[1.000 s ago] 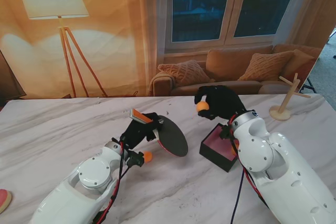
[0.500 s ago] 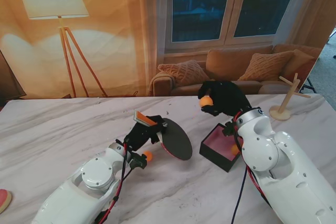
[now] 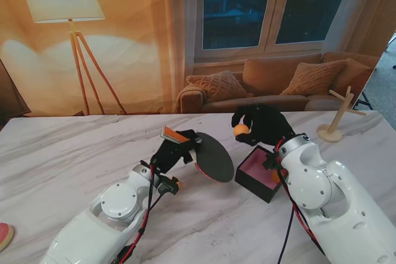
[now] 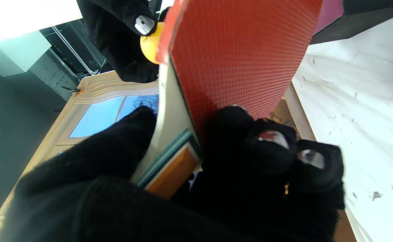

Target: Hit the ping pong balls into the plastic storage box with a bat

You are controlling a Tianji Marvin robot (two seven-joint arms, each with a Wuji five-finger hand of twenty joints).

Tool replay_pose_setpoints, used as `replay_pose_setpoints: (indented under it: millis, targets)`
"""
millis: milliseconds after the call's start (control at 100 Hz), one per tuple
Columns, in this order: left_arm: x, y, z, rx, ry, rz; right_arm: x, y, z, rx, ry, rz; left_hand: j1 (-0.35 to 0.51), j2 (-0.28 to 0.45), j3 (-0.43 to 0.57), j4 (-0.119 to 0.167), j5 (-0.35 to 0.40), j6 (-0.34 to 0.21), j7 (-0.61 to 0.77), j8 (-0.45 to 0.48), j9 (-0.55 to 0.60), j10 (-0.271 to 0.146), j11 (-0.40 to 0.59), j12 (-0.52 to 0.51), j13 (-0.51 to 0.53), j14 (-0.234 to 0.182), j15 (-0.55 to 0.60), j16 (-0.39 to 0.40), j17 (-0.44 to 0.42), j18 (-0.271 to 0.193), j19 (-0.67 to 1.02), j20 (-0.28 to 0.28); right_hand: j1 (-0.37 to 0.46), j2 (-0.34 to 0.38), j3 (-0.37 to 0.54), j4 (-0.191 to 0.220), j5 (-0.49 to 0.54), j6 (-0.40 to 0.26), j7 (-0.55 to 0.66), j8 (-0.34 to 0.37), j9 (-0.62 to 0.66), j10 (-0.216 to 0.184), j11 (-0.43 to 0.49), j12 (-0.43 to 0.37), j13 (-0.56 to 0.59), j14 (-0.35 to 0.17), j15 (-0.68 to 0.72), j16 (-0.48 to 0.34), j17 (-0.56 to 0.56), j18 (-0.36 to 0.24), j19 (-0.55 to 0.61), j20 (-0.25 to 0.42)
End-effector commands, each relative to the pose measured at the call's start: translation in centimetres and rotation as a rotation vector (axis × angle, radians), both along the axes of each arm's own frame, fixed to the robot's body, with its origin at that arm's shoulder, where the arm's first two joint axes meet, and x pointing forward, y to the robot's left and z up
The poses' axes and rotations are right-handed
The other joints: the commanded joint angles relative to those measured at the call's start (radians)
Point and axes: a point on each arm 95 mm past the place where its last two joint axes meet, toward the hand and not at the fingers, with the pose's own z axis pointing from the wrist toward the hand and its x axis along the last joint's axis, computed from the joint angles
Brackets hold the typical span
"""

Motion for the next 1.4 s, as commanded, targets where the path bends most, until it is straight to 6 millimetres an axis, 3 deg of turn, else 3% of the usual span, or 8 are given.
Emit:
replay_pose_setpoints:
  millis: [0,70,110,140,170,450,700,1390]
  targets:
    - [0.2,-0.7,0.5,-0.018,-0.006,-0.015,-0.4,0.0,-0.5,-0.007,0.028,0.014,-0.012,0.019,0.059,0.016,0.063,0.025,0.09,0.008,0.029,-0.057,-0.019,0.007,0.018,0.049,0.012,0.013,-0.034,-0.098,-0.016,-0.01,-0.031,0.069,0.069,0.016,0.017,-0.003,0.041,0.048,-0.072,-0.029,-0.018,-0.026,-0.057,-0.021,-0.023,0.031,-0.035,0.009,-0.011,0.016]
    - [0.3,-0.9,0.4,-0.022,-0.003,-0.016,-0.6,0.0,-0.6,-0.008,0.033,0.021,-0.011,0.019,0.06,0.016,0.063,0.025,0.09,0.008,0.03,-0.058,-0.019,0.008,0.018,0.049,0.012,0.014,-0.034,-0.099,-0.017,-0.01,-0.064,0.082,0.064,0.035,0.006,0.012,-0.042,0.097,-0.125,-0.03,-0.028,-0.054,-0.082,-0.017,-0.033,0.042,-0.062,0.009,-0.019,0.035]
    - [0.4,-1.0,0.4,-0.024,0.0,-0.018,-0.7,-0.1,-0.7,-0.013,0.031,0.025,-0.012,0.019,0.06,0.016,0.063,0.025,0.09,0.008,0.03,-0.058,-0.019,0.008,0.018,0.049,0.012,0.014,-0.034,-0.099,-0.017,-0.01,-0.106,0.096,0.065,0.085,-0.001,0.02,-0.111,0.132,-0.16,-0.032,-0.045,-0.064,-0.101,-0.017,-0.045,0.044,-0.08,0.009,-0.029,0.044]
    - [0.4,-1.1,0.3,-0.026,0.002,-0.019,-0.8,-0.1,-0.7,-0.017,0.031,0.028,-0.012,0.019,0.06,0.016,0.063,0.025,0.09,0.008,0.03,-0.058,-0.019,0.008,0.018,0.049,0.012,0.014,-0.034,-0.099,-0.017,-0.01,-0.138,0.107,0.056,0.158,-0.008,0.028,-0.156,0.173,-0.184,-0.033,-0.056,-0.069,-0.112,-0.018,-0.051,0.046,-0.09,0.008,-0.035,0.048]
    - [0.4,-1.1,0.3,-0.028,0.004,-0.02,-0.8,-0.1,-0.7,-0.02,0.031,0.03,-0.011,0.019,0.06,0.017,0.064,0.025,0.091,0.008,0.03,-0.058,-0.019,0.008,0.018,0.049,0.012,0.014,-0.034,-0.099,-0.017,-0.009,-0.153,0.107,0.05,0.171,-0.021,0.029,-0.173,0.183,-0.204,-0.034,-0.065,-0.072,-0.121,-0.018,-0.055,0.046,-0.099,0.007,-0.038,0.049]
    - [0.5,-1.5,0.3,-0.039,0.008,-0.022,-0.8,-0.4,-0.7,-0.011,0.029,0.023,-0.011,0.018,0.06,0.016,0.063,0.024,0.09,0.007,0.031,-0.058,-0.02,0.009,0.018,0.049,0.011,0.015,-0.035,-0.099,-0.018,-0.009,-0.193,0.113,0.016,0.171,-0.113,0.032,-0.243,0.178,-0.318,-0.038,-0.123,-0.102,-0.183,-0.012,-0.089,0.042,-0.16,0.007,-0.067,0.056]
    - [0.4,-0.9,0.3,0.001,-0.01,-0.013,-0.8,-0.4,-0.7,-0.002,0.026,0.013,-0.009,0.021,0.058,0.015,0.062,0.025,0.09,0.007,0.029,-0.058,-0.02,0.009,0.018,0.046,0.009,0.015,-0.033,-0.1,-0.018,-0.01,-0.2,0.117,0.006,0.175,-0.109,0.033,-0.246,0.184,-0.325,-0.036,-0.121,-0.111,-0.193,-0.012,-0.097,0.045,-0.17,0.006,-0.077,0.066]
    - [-1.0,6.1,2.0,0.159,-0.09,0.086,-0.9,2.6,-2.9,0.048,0.09,0.061,-0.023,0.042,0.053,0.025,0.075,0.03,0.098,0.018,0.051,-0.057,0.007,0.011,0.068,0.03,0.054,0.004,0.032,-0.091,0.029,-0.017,-0.194,0.123,0.014,0.177,-0.103,0.046,-0.243,0.192,-0.292,-0.034,-0.101,-0.111,-0.201,-0.007,-0.114,0.044,-0.186,0.006,-0.096,0.075]
